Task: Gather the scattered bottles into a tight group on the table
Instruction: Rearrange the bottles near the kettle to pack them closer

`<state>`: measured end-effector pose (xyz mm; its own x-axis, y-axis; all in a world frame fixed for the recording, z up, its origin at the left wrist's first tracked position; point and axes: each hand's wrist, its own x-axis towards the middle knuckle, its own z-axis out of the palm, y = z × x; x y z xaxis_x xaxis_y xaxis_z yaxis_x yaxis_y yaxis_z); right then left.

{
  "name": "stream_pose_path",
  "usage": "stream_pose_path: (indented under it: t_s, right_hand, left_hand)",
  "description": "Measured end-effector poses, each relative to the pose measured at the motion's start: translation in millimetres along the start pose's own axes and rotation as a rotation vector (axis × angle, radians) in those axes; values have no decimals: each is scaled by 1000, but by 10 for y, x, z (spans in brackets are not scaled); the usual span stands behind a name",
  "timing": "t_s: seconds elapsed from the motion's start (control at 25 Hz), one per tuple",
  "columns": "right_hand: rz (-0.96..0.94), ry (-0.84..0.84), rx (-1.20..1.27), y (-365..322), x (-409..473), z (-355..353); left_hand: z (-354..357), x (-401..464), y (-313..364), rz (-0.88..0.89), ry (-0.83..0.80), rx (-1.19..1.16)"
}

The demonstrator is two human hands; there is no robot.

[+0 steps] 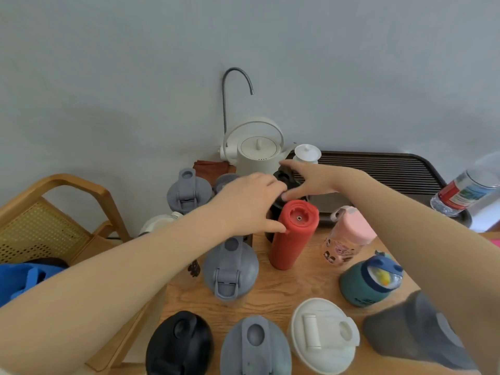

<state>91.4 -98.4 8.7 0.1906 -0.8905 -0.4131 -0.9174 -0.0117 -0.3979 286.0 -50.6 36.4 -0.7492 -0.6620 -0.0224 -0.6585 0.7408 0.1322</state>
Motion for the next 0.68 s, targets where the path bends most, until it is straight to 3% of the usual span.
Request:
stream_pose_path:
  t_s: [0.12,0.2,0.4,0.52,0.68]
  right_hand:
    - [-6,234,193,76,-215,-85]
    - [-24,299,210,137,-399,-132]
    - [-67,444,371,294,-638,-158]
    - [-64,482,612,224,-592,-158]
    - [-133,368,791,-85,-477,-99]
  left_hand:
    - [146,194,290,-73,-120,6]
    - [228,291,382,-108,-197,26]
    - [66,222,296,-112,-173,-33]
    - [-285,42,214,-133,-19,-230]
    - [-876,-106,-31,-199,380,-509]
